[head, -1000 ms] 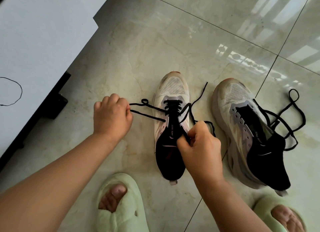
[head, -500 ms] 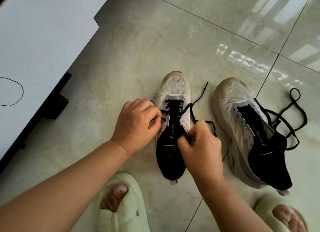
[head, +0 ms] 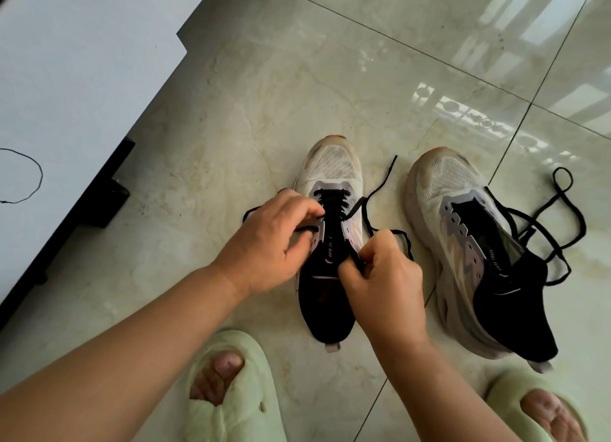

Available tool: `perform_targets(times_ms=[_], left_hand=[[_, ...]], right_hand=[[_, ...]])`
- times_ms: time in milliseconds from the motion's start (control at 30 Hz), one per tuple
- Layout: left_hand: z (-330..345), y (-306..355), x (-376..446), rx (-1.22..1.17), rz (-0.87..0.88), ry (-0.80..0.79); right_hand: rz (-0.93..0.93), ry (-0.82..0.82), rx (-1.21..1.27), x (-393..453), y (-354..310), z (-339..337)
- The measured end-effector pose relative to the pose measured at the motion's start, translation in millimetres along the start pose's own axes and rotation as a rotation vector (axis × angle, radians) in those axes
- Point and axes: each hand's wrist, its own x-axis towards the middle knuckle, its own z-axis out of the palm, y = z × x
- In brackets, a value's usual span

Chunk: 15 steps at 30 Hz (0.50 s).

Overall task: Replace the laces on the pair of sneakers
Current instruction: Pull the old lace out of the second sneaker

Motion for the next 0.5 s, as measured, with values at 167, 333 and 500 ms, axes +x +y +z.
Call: perform_targets(times_ms=[167,333,500], left_hand=[[-2,0,5,0.005,-0.073,-0.095],[-7,3,9,0.122,-0.049,-0.088],[-1,10,5,-0.02,-0.117,-0.104]], right_hand=[[-0.007,0.003,-0.005,0,1,1],[-0.004,-0.004,-0.004,-2,0,0],[0.05,0.027,0.037,-8,0,0]])
